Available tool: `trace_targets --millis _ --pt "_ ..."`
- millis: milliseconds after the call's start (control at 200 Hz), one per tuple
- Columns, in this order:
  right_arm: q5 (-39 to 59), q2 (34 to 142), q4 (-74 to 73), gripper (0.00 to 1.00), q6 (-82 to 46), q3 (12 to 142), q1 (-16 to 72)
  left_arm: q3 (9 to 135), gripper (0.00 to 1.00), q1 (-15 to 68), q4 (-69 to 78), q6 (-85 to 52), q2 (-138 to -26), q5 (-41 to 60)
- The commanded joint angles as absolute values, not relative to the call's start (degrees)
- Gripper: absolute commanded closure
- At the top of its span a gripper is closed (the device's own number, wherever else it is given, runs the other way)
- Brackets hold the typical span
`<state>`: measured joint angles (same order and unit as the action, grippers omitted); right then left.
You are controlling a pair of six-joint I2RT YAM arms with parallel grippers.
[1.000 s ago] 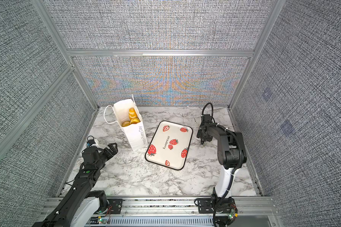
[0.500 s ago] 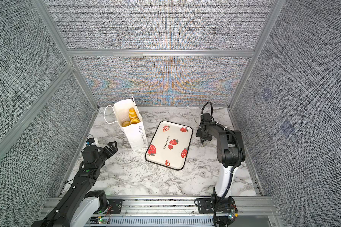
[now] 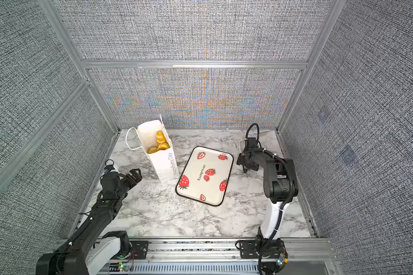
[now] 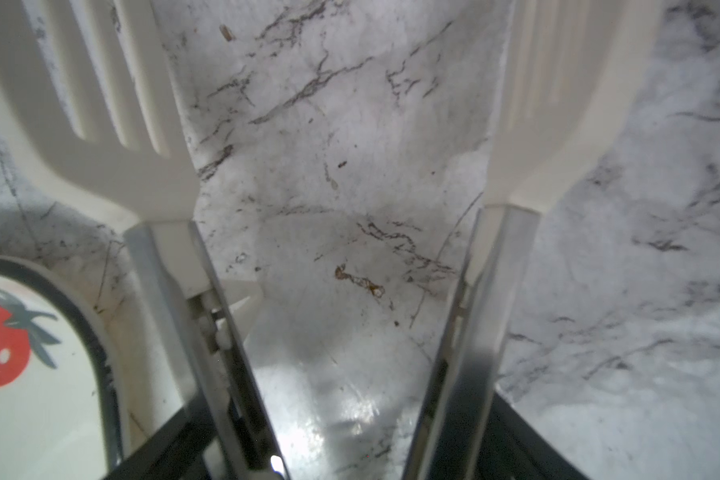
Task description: Place the fake bread into the paper bag
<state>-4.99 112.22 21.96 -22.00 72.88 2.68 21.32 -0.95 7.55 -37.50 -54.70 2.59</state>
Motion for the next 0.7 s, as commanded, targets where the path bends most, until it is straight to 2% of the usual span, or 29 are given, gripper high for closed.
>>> trace_targets --millis 0,180,390,590,695 --pt "-4.92 111.03 22.37 0.14 -22.94 71.41 2.68 22.31 0.01 -0.89 10.51 -36.23 -55.17 0.47" --pt "-5.00 107.12 18.58 0.11 -22.87 66.95 2.93 22.23 0.01 -0.88 11.60 -35.94 -54.72 -4.38" --pt "-6.19 96.54 11.43 0.10 -22.05 57.58 4.58 21.99 0.01 -0.93 13.00 -33.25 -53.53 -8.22" --pt "-11.01 87.55 8.56 0.09 -18.96 54.35 6.39 20.12 0.01 -0.95 24.00 -28.13 -53.03 -8.03" --pt "-13.50 83.34 6.71 0.10 -18.12 53.44 6.94 16.83 0.01 -0.91 35.96 -21.79 -54.37 -4.08"
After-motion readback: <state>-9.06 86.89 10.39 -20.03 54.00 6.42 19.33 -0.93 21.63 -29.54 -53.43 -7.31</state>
